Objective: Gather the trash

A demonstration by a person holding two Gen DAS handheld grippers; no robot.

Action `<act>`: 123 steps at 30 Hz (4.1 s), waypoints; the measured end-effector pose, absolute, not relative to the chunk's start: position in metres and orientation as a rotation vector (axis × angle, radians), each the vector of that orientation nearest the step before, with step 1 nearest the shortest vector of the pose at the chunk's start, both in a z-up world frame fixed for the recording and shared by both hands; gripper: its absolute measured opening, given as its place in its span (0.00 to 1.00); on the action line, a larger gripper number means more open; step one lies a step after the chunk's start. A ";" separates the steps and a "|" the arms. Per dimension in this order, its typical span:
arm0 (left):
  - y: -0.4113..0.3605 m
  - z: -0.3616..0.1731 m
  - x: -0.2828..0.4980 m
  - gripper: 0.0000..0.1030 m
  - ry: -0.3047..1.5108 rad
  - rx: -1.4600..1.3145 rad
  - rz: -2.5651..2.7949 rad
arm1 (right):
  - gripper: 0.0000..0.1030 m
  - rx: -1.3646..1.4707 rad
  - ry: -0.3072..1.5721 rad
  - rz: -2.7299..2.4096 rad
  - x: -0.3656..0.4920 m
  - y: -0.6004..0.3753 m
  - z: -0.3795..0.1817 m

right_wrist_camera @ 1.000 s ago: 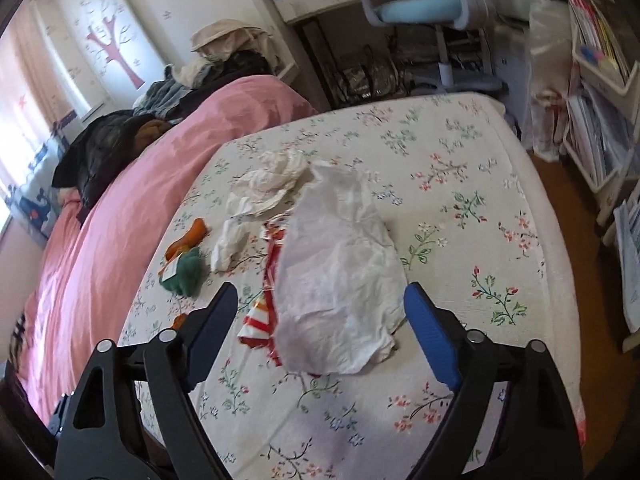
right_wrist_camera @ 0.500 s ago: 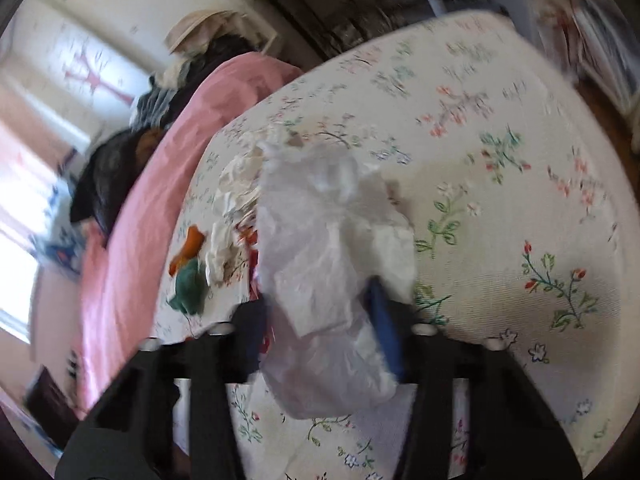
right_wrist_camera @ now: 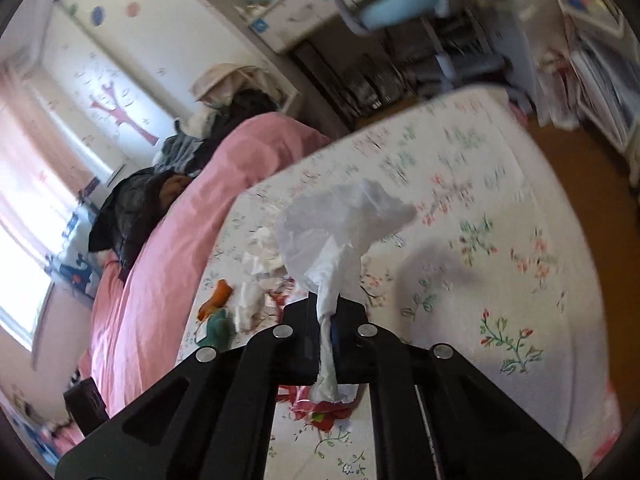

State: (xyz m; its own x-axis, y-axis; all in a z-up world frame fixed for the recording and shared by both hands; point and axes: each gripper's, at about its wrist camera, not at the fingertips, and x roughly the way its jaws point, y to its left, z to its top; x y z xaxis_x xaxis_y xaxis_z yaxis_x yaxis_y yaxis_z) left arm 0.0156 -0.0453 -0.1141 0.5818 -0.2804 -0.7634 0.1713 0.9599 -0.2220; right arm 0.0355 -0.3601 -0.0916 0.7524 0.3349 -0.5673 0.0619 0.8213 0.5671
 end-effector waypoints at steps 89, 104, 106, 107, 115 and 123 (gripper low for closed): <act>0.046 -0.006 -0.040 0.92 0.510 -0.079 0.009 | 0.76 0.254 0.505 -0.065 -0.084 -0.256 -0.032; 0.027 -0.014 -0.038 0.92 0.548 -0.023 -0.019 | 0.80 0.266 0.615 -0.053 -0.065 -0.264 -0.055; 0.026 -0.015 -0.037 0.92 0.556 -0.018 -0.021 | 0.80 0.256 0.617 -0.051 -0.065 -0.263 -0.055; 0.025 -0.015 -0.036 0.92 0.558 -0.014 -0.021 | 0.80 0.251 0.618 -0.050 -0.065 -0.262 -0.055; 0.020 -0.020 -0.036 0.92 0.576 0.017 -0.022 | 0.81 0.268 0.629 -0.064 -0.068 -0.271 -0.057; 0.014 -0.025 -0.036 0.92 0.593 0.041 -0.033 | 0.81 0.273 0.640 -0.070 -0.069 -0.274 -0.058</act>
